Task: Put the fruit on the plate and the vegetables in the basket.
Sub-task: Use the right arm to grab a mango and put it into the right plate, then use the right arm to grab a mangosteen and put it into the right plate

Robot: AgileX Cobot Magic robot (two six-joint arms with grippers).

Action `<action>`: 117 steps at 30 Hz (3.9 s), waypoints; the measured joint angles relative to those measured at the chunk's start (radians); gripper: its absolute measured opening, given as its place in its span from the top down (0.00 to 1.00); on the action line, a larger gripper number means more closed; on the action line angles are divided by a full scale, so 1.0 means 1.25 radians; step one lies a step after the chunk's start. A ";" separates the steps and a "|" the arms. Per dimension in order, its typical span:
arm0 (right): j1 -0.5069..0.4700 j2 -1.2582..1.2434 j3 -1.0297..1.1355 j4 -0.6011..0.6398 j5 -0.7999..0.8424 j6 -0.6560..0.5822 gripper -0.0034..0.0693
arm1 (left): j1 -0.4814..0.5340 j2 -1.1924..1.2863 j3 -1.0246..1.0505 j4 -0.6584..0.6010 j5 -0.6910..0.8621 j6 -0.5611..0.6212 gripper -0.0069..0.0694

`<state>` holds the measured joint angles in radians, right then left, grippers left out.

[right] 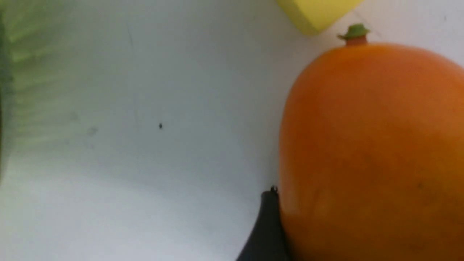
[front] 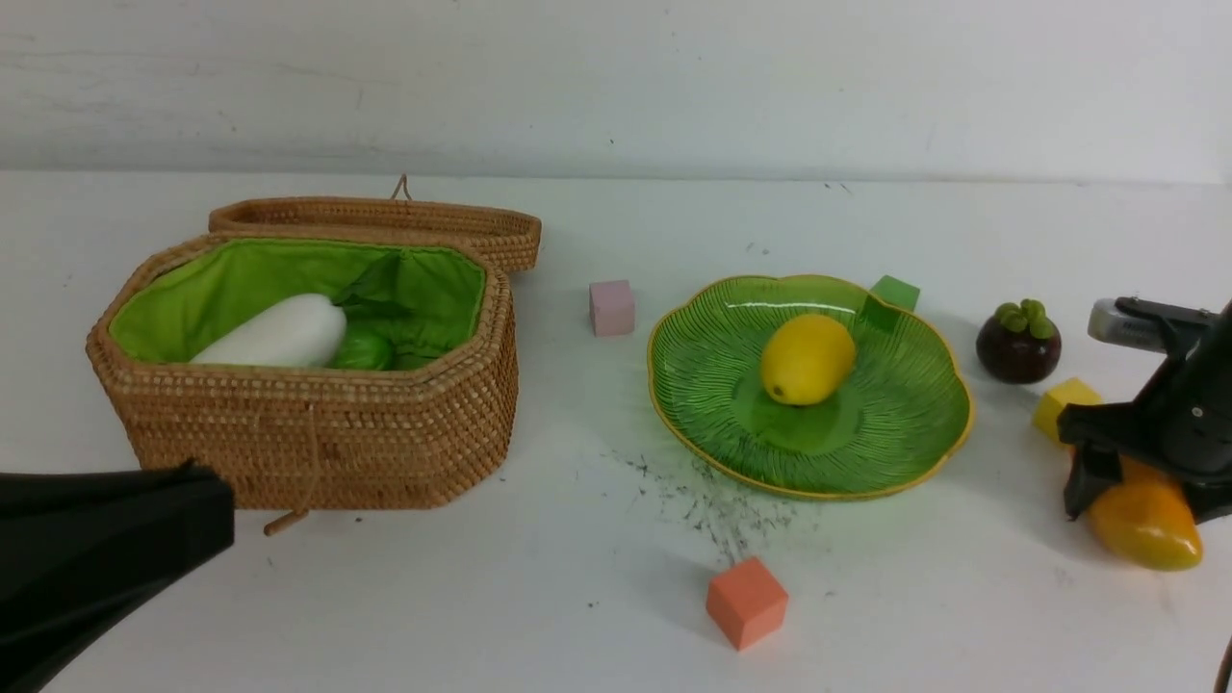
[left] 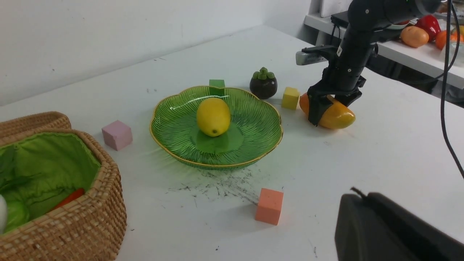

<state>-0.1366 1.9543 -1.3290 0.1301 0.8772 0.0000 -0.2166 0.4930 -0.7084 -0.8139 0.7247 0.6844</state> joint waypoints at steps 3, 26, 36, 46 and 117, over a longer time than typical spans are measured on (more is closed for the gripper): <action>0.000 -0.036 0.008 0.004 0.041 0.000 0.15 | 0.000 0.000 0.000 0.000 -0.005 0.000 0.93; 0.318 -0.116 -0.017 0.262 -0.332 -0.276 0.15 | 0.000 0.000 0.000 0.000 -0.045 0.000 0.92; 0.296 -0.050 -0.017 0.243 -0.399 -0.198 0.11 | 0.000 0.000 0.000 0.000 -0.016 0.000 0.91; 0.296 -0.078 -0.017 0.200 -0.371 -0.189 0.07 | 0.000 0.000 0.000 0.000 -0.015 0.000 0.90; 0.145 0.039 -0.325 0.157 -0.017 -0.091 0.16 | 0.000 0.011 0.000 -0.061 -0.048 0.081 0.90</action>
<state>0.0449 2.0030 -1.7356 0.3266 0.8558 -0.1141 -0.2166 0.5064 -0.7084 -0.8896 0.6647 0.7857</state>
